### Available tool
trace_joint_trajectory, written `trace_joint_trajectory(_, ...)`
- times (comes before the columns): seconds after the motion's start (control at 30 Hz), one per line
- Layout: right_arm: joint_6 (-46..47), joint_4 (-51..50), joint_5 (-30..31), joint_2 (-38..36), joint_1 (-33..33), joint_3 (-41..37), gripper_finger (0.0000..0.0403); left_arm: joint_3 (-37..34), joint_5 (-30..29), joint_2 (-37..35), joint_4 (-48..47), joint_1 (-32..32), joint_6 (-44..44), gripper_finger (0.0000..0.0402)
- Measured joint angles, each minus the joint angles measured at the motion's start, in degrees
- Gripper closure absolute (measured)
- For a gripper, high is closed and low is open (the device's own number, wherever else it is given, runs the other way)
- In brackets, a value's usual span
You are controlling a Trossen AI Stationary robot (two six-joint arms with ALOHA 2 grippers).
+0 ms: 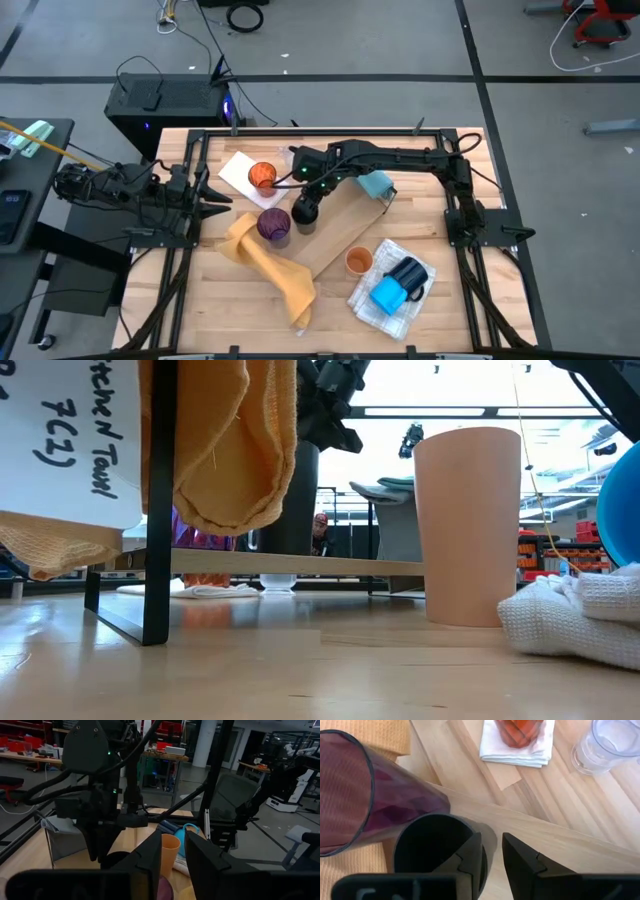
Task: Stack small to large cups/mugs on shelf
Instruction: Put the blue mug on the shelf
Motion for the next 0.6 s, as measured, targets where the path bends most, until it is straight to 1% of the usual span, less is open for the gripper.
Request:
trace_joint_trajectory(0.17,-0.2,-0.5,0.0,-0.6,-0.4,1.4,0.0319,0.0,0.0,0.0,-0.2,0.0,0.1,0.0308)
trace_joint_trajectory(0.4,-1.1,-1.0,0.2,-0.6,-0.4,5.8,0.0319,0.0,0.0,0.0,-0.4,0.0,0.1,0.0311)
trace_joint_trajectory(0.5,-2.6,-3.7,-0.9,-0.7,-0.3,9.1,0.0319,0.0,0.0,0.0,-0.4,0.0,0.1,0.0314)
trace_joint_trajectory(0.6,-4.0,-9.6,-1.1,-0.7,0.8,12.3,0.0319,0.0,0.0,0.0,-0.4,0.0,0.0,0.0313)
